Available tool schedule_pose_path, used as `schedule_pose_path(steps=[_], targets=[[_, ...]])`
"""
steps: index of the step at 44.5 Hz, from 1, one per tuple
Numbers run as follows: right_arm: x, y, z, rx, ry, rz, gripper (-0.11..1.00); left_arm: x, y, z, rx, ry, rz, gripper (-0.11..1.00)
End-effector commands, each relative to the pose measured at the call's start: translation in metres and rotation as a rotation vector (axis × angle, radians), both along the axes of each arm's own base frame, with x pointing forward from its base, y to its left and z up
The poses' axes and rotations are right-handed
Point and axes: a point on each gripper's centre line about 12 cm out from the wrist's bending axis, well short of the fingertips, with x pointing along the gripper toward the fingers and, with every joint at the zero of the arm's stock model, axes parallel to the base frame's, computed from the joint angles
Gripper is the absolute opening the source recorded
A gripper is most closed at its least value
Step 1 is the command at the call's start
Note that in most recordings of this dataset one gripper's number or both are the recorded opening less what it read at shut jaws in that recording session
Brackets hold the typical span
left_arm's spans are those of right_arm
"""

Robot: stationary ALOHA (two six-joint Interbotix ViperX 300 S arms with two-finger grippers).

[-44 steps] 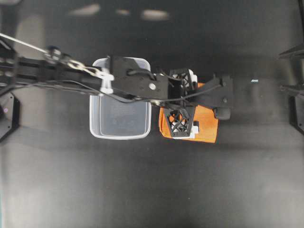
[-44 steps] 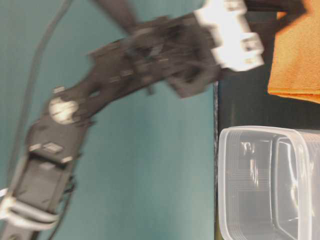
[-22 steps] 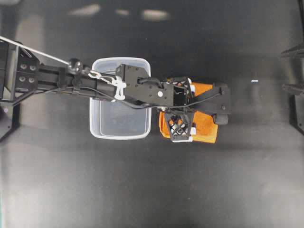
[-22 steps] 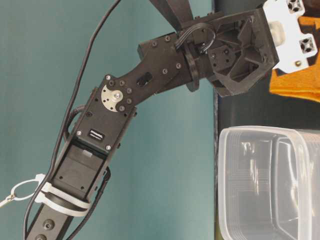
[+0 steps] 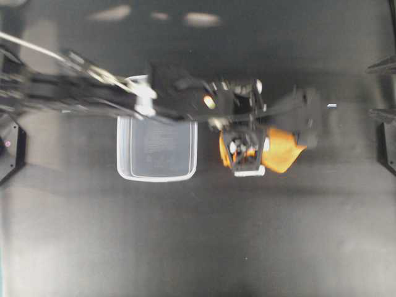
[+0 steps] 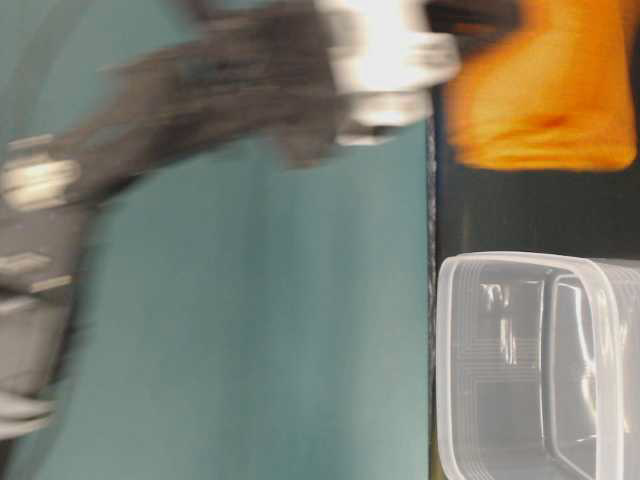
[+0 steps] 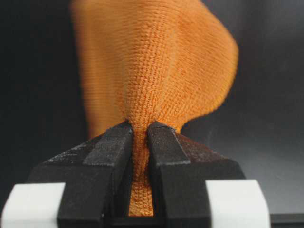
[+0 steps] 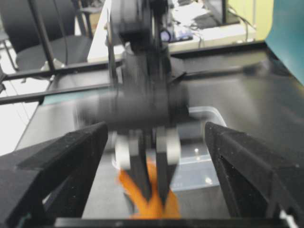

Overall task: Place the orange towel into the container with the left arm.
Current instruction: 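Lift the towel and carry it left over the container, then lower the towel into the container and open the left gripper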

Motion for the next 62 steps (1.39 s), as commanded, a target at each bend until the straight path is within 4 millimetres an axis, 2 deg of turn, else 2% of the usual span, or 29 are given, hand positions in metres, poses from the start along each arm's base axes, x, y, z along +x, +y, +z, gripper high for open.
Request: schedule_pose_path(steps=[1,8,11,16,24,33,44,62], targets=[[0.001,-0.001,0.008,0.011,-0.027,-0.005,0.79,-0.023,0.014,0.067,0.005,-0.091,0.029,0.06],[0.001,-0.001,0.01,0.032,-0.04,-0.006,0.79,-0.074,0.031,0.107,0.007,-0.124,0.068,0.06],[0.001,-0.001,0.01,0.041,-0.039,-0.006,0.79,-0.091,0.032,0.111,0.007,-0.118,0.072,0.06],[0.001,-0.001,0.01,0.045,-0.044,-0.007,0.79,-0.123,0.03,0.103,0.001,-0.082,0.079,0.06],[0.002,-0.001,0.008,0.044,-0.037,-0.007,0.79,-0.152,0.025,0.08,-0.006,-0.036,0.082,0.06],[0.003,-0.001,0.007,0.048,-0.033,-0.007,0.79,-0.163,0.025,0.057,-0.007,0.008,0.085,0.06],[0.003,-0.001,0.007,0.048,-0.033,-0.007,0.79,-0.16,0.023,0.045,-0.001,0.012,0.064,0.06],[0.003,-0.001,0.006,0.048,-0.031,-0.007,0.79,-0.171,0.021,0.022,-0.018,0.064,0.09,0.06]])
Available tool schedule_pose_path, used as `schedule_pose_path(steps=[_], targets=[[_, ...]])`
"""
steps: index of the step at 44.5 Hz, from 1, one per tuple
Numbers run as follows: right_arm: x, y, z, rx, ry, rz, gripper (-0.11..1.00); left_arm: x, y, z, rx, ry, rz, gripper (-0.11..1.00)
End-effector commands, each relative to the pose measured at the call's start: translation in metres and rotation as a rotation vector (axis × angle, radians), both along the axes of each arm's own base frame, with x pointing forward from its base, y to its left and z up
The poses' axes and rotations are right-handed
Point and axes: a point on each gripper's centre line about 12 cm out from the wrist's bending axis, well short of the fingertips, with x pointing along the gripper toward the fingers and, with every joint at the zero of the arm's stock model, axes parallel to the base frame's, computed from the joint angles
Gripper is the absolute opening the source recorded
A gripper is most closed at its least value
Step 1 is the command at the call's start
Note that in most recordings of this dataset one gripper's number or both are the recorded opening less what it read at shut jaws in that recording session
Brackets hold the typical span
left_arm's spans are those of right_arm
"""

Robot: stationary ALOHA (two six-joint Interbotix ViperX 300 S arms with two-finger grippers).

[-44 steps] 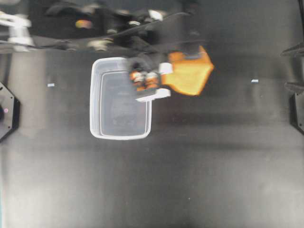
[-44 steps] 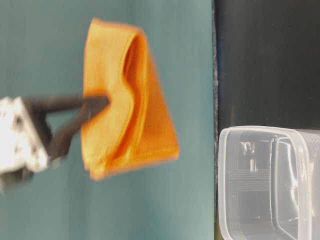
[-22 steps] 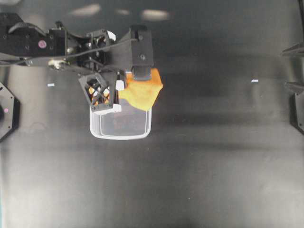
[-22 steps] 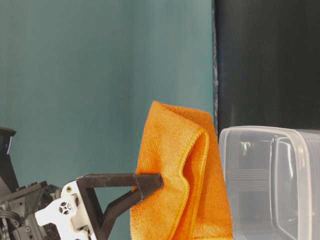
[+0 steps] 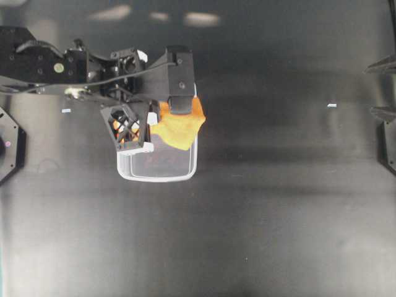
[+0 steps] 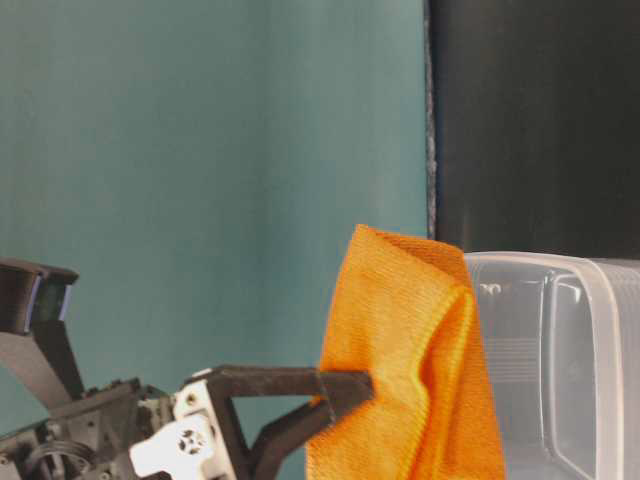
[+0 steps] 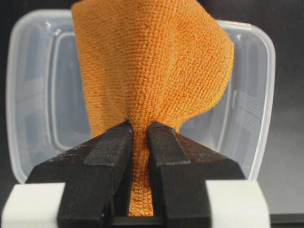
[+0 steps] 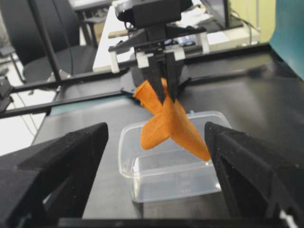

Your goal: Place the orange towel into the container with the left arm.

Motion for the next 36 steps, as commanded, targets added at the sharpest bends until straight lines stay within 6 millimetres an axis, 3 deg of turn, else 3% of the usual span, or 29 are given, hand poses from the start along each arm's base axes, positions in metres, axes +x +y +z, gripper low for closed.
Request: schedule_pose_path(steps=[1,14,17,24,27,29,36], targets=[[0.002,-0.001,0.004,0.004,-0.008,-0.003,0.79,-0.001,0.001,0.005,0.0,-0.02,0.009,0.06],[0.002,-0.001,0.004,0.006,-0.006,-0.003,0.79,-0.002,0.0,0.001,-0.008,-0.035,0.022,0.08],[0.002,-0.001,0.004,0.009,-0.01,-0.003,0.79,-0.002,-0.001,0.002,-0.009,-0.046,0.022,0.22],[0.002,-0.001,0.005,0.015,-0.011,-0.003,0.79,-0.001,-0.014,0.003,-0.016,-0.063,-0.001,0.7],[0.002,-0.001,0.004,0.023,-0.01,-0.004,0.79,-0.001,-0.015,0.005,-0.019,-0.084,0.003,0.84],[0.002,-0.001,0.004,0.027,-0.011,-0.004,0.79,-0.001,-0.015,0.008,-0.022,-0.104,0.004,0.88],[0.002,-0.001,0.005,0.027,-0.012,-0.004,0.79,0.006,-0.018,0.046,-0.021,-0.313,-0.016,0.83]])
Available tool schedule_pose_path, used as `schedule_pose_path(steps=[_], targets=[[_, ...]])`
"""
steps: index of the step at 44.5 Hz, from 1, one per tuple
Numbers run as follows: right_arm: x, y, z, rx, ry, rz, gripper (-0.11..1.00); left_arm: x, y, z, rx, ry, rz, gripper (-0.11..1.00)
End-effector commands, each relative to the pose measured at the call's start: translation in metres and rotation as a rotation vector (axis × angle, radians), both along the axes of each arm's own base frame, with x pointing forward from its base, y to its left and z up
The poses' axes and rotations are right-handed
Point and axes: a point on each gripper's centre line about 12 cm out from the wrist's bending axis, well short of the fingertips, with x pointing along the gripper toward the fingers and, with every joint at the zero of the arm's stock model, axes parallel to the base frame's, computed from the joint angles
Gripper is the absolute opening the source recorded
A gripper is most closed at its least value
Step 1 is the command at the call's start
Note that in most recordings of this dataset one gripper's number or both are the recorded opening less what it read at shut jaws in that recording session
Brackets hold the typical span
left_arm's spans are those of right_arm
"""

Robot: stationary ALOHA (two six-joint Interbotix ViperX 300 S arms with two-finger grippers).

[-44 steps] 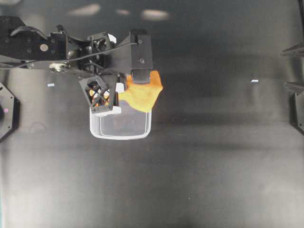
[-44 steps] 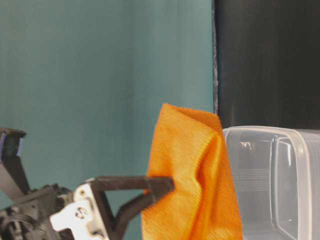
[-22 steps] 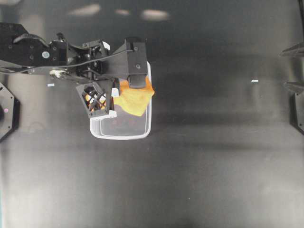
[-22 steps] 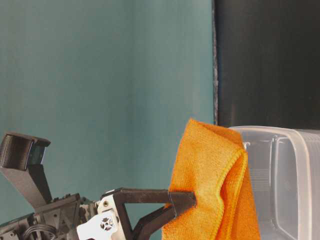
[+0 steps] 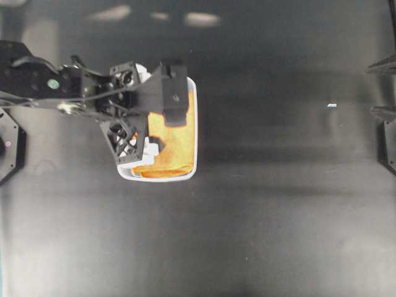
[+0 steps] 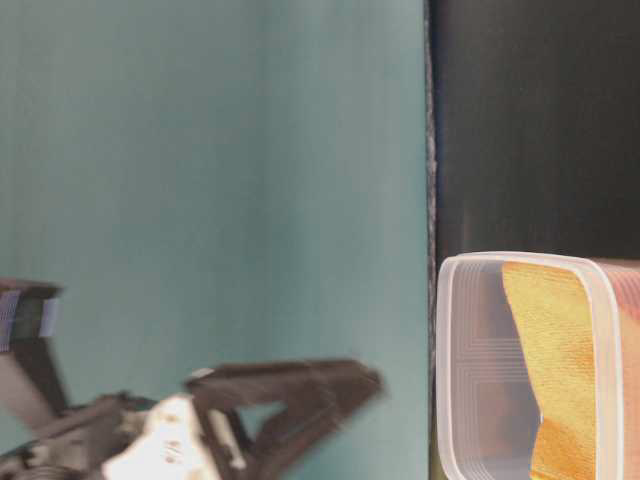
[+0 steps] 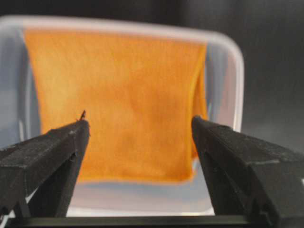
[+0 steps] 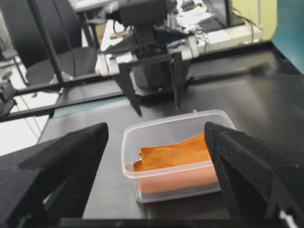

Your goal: Place the orange towel into the container with the left arm.

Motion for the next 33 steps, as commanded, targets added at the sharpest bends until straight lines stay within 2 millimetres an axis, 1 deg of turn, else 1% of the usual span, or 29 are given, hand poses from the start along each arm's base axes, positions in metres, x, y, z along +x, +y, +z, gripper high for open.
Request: schedule_pose_path(steps=[1,4,9,18,23,28,33], targets=[[0.002,0.0,0.004,0.004,-0.008,-0.002,0.79,0.005,-0.003,0.041,0.006,-0.198,-0.019,0.84],[0.002,-0.001,0.004,0.004,-0.009,-0.003,0.79,0.005,-0.006,0.061,0.009,-0.322,-0.031,0.84],[0.002,0.0,0.004,0.006,-0.009,-0.002,0.79,-0.003,-0.008,0.082,0.009,-0.455,-0.04,0.85],[0.001,0.0,0.004,0.0,-0.011,0.003,0.79,-0.035,-0.013,0.084,0.0,-0.539,-0.057,0.84],[0.0,0.0,0.001,-0.003,-0.001,0.002,0.78,-0.053,-0.018,0.089,-0.014,-0.621,-0.066,0.84],[0.0,0.0,-0.005,-0.004,0.011,0.002,0.78,-0.069,-0.018,0.093,-0.017,-0.696,-0.069,0.84],[0.001,0.0,-0.009,-0.005,0.022,0.002,0.78,-0.088,-0.022,0.091,-0.03,-0.731,-0.085,0.84]])
